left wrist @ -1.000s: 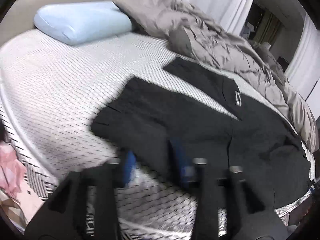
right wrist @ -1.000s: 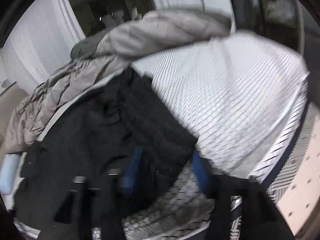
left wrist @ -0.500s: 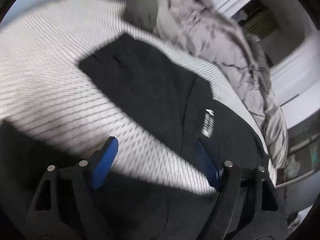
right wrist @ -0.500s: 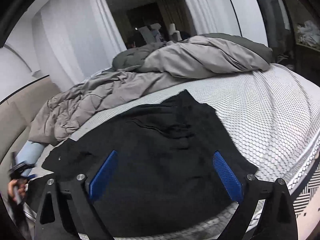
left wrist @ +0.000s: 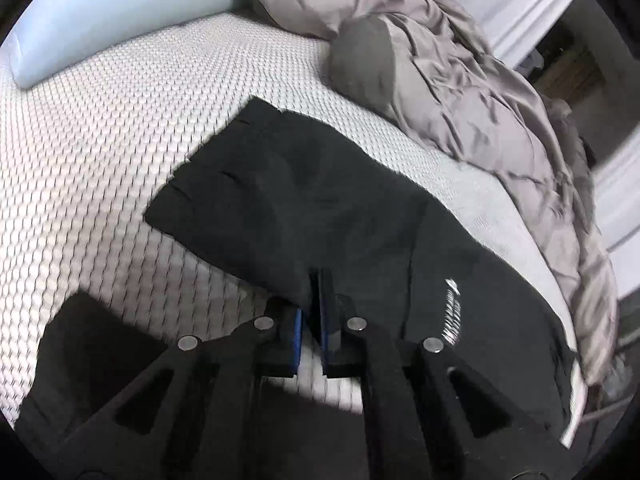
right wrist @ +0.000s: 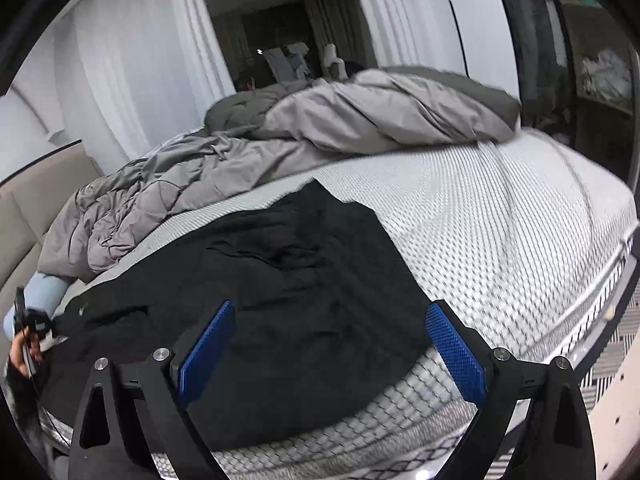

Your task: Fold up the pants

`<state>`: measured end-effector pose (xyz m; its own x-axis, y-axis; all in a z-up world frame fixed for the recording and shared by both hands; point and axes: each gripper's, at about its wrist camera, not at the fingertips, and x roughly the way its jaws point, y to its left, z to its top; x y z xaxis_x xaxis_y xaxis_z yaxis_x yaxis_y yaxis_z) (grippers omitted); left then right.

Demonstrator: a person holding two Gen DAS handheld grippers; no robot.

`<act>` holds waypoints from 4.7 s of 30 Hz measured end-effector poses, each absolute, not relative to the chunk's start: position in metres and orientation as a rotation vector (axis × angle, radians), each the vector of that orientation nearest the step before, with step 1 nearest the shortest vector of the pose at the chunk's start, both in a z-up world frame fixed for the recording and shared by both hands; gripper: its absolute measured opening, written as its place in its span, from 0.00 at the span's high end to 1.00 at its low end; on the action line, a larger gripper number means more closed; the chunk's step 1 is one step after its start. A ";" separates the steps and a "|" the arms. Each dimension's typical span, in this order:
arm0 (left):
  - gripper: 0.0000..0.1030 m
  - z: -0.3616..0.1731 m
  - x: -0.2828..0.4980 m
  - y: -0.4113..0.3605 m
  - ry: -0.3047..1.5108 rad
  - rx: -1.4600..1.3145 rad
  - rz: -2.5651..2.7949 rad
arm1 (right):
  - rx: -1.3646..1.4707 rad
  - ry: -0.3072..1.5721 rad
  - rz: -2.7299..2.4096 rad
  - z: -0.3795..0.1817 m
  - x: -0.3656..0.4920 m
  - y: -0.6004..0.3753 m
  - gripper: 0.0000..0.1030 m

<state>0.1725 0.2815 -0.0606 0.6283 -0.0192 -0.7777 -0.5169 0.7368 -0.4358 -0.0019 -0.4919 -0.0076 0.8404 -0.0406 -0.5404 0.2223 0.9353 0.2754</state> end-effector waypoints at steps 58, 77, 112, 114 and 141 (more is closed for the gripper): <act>0.99 0.036 0.065 0.304 0.582 -0.742 0.233 | 0.678 0.434 -0.026 0.037 0.074 -0.532 0.88; 0.42 0.006 0.185 0.303 0.734 -0.739 0.277 | 0.465 0.515 -0.142 0.040 0.218 -0.471 0.16; 0.61 -0.069 0.155 0.299 0.718 -0.931 0.380 | 0.552 0.645 -0.026 -0.022 0.144 -0.456 0.14; 0.48 -0.070 0.139 0.295 0.696 -0.999 0.352 | 0.579 0.653 -0.036 -0.026 0.137 -0.467 0.14; 0.96 -0.061 0.145 0.241 0.673 -0.881 0.271 | 0.825 0.681 0.083 -0.079 0.160 -0.498 0.91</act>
